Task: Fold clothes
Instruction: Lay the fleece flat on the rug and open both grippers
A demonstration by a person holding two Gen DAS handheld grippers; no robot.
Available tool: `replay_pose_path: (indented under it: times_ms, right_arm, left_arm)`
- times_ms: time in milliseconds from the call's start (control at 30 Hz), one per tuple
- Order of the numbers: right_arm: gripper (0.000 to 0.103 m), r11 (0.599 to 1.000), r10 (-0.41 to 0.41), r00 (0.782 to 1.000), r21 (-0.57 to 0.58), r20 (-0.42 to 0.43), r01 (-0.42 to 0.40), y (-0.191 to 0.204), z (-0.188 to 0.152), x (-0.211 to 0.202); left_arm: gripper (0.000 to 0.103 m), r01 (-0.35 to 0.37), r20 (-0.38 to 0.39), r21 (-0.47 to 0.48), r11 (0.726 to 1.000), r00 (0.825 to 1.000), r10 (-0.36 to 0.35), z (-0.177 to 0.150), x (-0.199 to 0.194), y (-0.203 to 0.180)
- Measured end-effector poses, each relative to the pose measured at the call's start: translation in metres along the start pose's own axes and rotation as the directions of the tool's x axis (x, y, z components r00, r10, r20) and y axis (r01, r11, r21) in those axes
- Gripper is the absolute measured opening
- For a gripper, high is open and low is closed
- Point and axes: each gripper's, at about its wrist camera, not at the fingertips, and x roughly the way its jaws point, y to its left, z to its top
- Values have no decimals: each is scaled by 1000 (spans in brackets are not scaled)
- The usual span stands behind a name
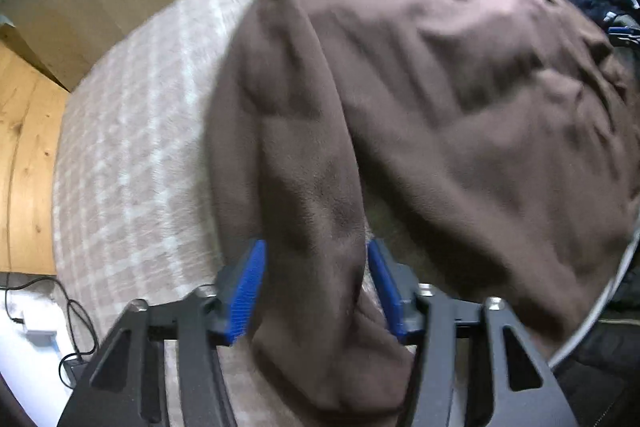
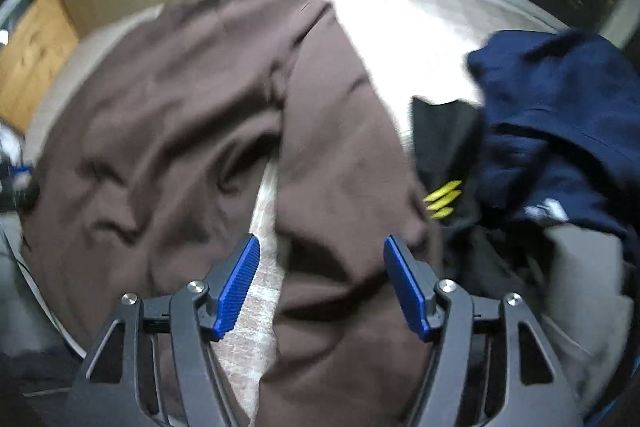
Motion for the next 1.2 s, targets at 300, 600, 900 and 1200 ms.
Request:
replay_pose_path:
  times_ms: [300, 600, 900, 1200]
  right_arm:
    - [51, 989, -129, 987, -84, -96, 121, 6, 3, 46]
    - [5, 931, -318, 948, 178, -27, 318, -63, 21, -3]
    - [40, 959, -252, 965, 155, 76, 239, -60, -23, -87]
    - [43, 977, 203, 959, 26, 198, -212, -26, -95, -147]
  left_arm:
    - [6, 48, 86, -110, 993, 996, -38, 4, -31, 44]
    - [44, -264, 2, -349, 899, 959, 282, -12, -41, 165]
    - [53, -248, 94, -239, 939, 956, 277, -55, -81, 122]
    - [53, 135, 252, -221, 966, 965, -77, -117, -106, 87]
